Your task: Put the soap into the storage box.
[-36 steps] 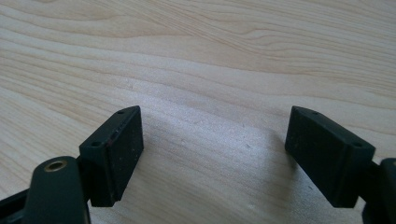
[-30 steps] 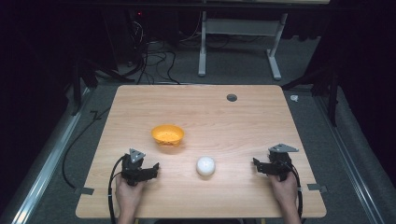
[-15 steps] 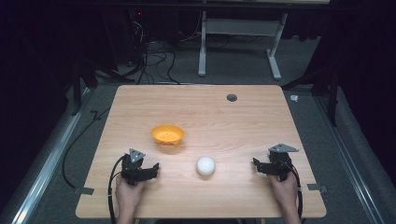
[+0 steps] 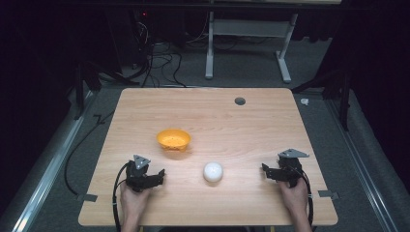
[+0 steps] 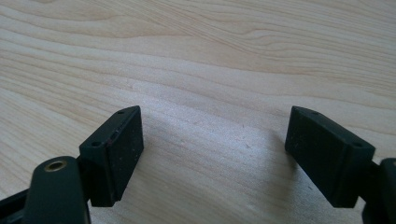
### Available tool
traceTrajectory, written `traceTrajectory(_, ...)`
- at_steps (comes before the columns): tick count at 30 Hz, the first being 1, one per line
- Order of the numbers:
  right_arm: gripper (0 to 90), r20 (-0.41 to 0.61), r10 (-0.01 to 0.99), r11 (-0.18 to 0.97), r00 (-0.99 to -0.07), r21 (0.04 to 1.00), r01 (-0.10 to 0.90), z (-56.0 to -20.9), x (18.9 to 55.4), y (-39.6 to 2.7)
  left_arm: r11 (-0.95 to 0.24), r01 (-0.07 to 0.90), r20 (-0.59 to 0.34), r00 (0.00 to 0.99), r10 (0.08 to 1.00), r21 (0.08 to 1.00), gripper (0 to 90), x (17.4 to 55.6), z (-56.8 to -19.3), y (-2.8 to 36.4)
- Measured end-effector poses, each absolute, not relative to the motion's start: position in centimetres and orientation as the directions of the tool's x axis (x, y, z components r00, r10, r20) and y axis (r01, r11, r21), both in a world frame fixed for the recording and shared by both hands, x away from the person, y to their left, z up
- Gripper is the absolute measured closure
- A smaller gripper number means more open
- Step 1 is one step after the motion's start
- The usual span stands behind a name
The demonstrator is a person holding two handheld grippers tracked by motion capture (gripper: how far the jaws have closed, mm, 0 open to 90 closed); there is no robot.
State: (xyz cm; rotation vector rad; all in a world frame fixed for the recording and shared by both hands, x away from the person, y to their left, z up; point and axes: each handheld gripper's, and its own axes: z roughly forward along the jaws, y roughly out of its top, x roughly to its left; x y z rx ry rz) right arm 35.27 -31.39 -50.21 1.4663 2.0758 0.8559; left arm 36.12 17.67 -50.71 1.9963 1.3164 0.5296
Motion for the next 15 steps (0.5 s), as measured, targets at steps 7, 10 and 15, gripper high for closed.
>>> traceTrajectory(7, 20.3, -0.012, 0.944, 0.240, -0.329, 0.711, 0.661, -50.2, 35.3, -31.4, -0.240, 0.622, -0.071, 0.432, 0.899, 0.746, 16.1, 36.1, -49.9, 17.6)
traceTrajectory(10, 20.3, -0.013, 0.944, 0.241, -0.331, 0.711, 0.661, -50.2, 35.3, -31.4, -0.247, 0.600, -0.075, 0.459, 0.885, 0.761, 15.9, 36.0, -49.3, 17.3)
traceTrajectory(15, 20.3, -0.013, 0.943, 0.242, -0.331, 0.711, 0.661, -50.2, 35.3, -31.4, -0.265, 0.589, -0.083, 0.497, 0.864, 0.763, 15.1, 35.7, -48.6, 16.8)
